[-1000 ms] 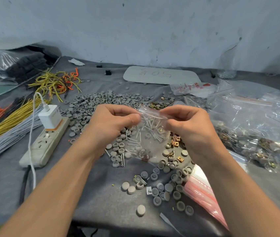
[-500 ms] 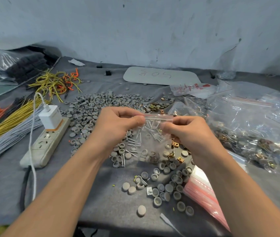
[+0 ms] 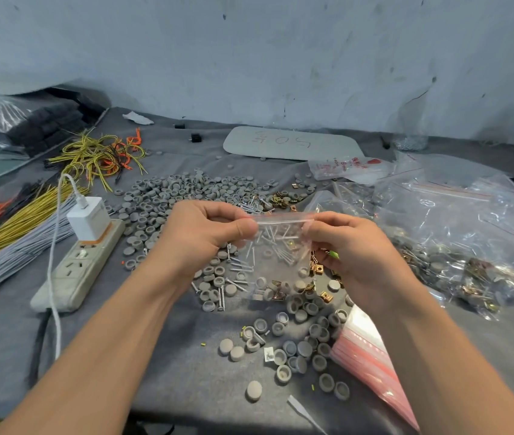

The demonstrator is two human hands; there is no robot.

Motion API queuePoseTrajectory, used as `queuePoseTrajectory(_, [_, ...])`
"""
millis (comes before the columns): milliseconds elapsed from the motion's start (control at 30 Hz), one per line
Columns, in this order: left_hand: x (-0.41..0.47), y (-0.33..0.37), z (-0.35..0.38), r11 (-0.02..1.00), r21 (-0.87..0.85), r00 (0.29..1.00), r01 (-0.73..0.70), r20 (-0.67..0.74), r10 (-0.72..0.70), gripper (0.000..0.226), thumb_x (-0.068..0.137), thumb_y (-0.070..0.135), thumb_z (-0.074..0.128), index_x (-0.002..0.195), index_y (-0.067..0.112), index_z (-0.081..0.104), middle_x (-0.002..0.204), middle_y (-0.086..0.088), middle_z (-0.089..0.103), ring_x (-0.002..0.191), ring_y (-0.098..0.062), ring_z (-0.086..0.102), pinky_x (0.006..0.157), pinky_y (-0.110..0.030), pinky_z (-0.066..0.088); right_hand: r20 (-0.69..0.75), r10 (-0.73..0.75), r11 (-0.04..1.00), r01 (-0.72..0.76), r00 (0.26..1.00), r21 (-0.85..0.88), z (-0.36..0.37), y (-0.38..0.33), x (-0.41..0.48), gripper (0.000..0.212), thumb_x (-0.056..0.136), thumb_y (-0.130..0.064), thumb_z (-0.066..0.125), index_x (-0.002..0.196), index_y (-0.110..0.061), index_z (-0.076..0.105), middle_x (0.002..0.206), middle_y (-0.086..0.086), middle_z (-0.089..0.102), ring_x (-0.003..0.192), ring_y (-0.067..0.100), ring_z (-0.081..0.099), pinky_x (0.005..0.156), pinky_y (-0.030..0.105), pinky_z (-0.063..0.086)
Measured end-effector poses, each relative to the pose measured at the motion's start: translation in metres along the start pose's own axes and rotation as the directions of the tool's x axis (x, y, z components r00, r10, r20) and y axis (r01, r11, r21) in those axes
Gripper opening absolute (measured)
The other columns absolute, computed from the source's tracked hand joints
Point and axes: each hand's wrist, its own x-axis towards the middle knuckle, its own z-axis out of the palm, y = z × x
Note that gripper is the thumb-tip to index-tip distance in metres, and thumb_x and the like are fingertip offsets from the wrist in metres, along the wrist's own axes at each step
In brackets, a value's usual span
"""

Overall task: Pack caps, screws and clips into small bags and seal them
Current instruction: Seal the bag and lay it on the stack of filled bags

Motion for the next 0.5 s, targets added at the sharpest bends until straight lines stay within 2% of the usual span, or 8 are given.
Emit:
queuePoseTrajectory(133, [-0.0011, -0.0013, -0.0016, 0.999, 0.027, 1.0, 0.021, 0.002, -0.022, 0.016, 0.06, 0.029, 0.086, 0.072, 0.019, 0.082, 0.069, -0.008, 0.076, 0.064, -0.012, 0.07, 0.062, -0.012, 0.052, -0.032, -0.016, 1.0, 0.017, 0.999, 0.026, -0.0023, 0.0007, 0.0015, 0.014, 0.085, -0.011, 0.078, 0.073, -0.016, 0.079, 0.072, 0.007, 0.069, 0.078, 0.025, 0.046, 0.073, 0.04, 0.033])
queuePoseTrajectory(167, [-0.0011, -0.0014, -0.0015, 0.999, 0.039, 1.0, 0.027, -0.004, -0.027, 0.016, 0.061, 0.03, 0.086, 0.072, 0.019, 0.082, 0.068, -0.008, 0.075, 0.065, -0.012, 0.07, 0.062, -0.011, 0.051, -0.048, -0.017, 1.0, 0.018, 0.999, 0.02, -0.0021, 0.0013, 0.0021, 0.015, 0.086, -0.01, 0.078, 0.073, -0.016, 0.079, 0.071, 0.006, 0.069, 0.079, 0.025, 0.046, 0.075, 0.04, 0.033])
queuePoseTrajectory(200, [-0.0008, -0.0016, -0.0016, 0.999, 0.043, 1.0, 0.03, -0.007, -0.03, 0.016, 0.061, 0.031, 0.085, 0.071, 0.018, 0.082, 0.067, -0.007, 0.075, 0.065, -0.011, 0.07, 0.061, -0.01, 0.051, -0.057, -0.02, 1.0, 0.021, 0.998, 0.017, -0.002, 0.0015, 0.0021, 0.014, 0.087, -0.01, 0.078, 0.073, -0.015, 0.079, 0.071, 0.006, 0.068, 0.078, 0.024, 0.048, 0.074, 0.038, 0.036])
queuePoseTrajectory(267, [-0.0005, -0.002, -0.0016, 0.999, 0.038, 0.999, 0.034, -0.008, -0.034, 0.013, 0.064, 0.03, 0.084, 0.068, 0.018, 0.081, 0.065, -0.004, 0.074, 0.064, -0.011, 0.069, 0.059, -0.01, 0.05, -0.055, -0.036, 0.999, 0.038, 0.998, 0.019, -0.0012, 0.0014, 0.0013, 0.011, 0.089, -0.009, 0.077, 0.078, -0.011, 0.077, 0.069, 0.007, 0.069, 0.074, 0.021, 0.052, 0.065, 0.026, 0.044])
queuePoseTrajectory(333, [0.0002, -0.0022, -0.0014, 0.998, 0.039, 0.999, 0.046, -0.014, -0.046, 0.011, 0.072, 0.024, 0.085, 0.065, 0.017, 0.08, 0.064, -0.003, 0.074, 0.064, -0.013, 0.068, 0.058, -0.009, 0.05, -0.063, -0.051, 0.999, 0.051, 0.997, 0.008, -0.0002, 0.0012, 0.0009, 0.01, 0.09, -0.009, 0.077, 0.08, -0.008, 0.077, 0.068, 0.006, 0.069, 0.066, 0.016, 0.053, 0.055, 0.017, 0.044])
queuePoseTrajectory(400, [0.0019, -0.0035, -0.0002, 0.997, 0.048, 0.998, 0.053, -0.018, -0.052, 0.017, 0.079, 0.015, 0.083, 0.063, 0.017, 0.078, 0.065, -0.003, 0.073, 0.063, -0.013, 0.068, 0.061, -0.01, 0.051, -0.08, -0.054, 0.999, 0.053, 0.995, -0.012, 0.0016, 0.002, 0.0015, 0.013, 0.091, -0.009, 0.077, 0.078, -0.008, 0.075, 0.065, 0.005, 0.066, 0.058, 0.012, 0.051, 0.048, 0.015, 0.041])
queuePoseTrajectory(500, [0.0043, -0.0055, 0.0014, 0.998, 0.039, 0.998, 0.055, -0.01, -0.055, 0.027, 0.083, 0.007, 0.08, 0.059, 0.018, 0.074, 0.065, -0.003, 0.072, 0.057, -0.009, 0.063, 0.061, -0.013, 0.051, -0.094, -0.073, 0.996, 0.068, 0.993, -0.054, 0.005, 0.004, 0.0027, 0.018, 0.092, -0.007, 0.074, 0.074, -0.01, 0.073, 0.064, 0.004, 0.064, 0.054, 0.01, 0.05, 0.048, 0.014, 0.041])
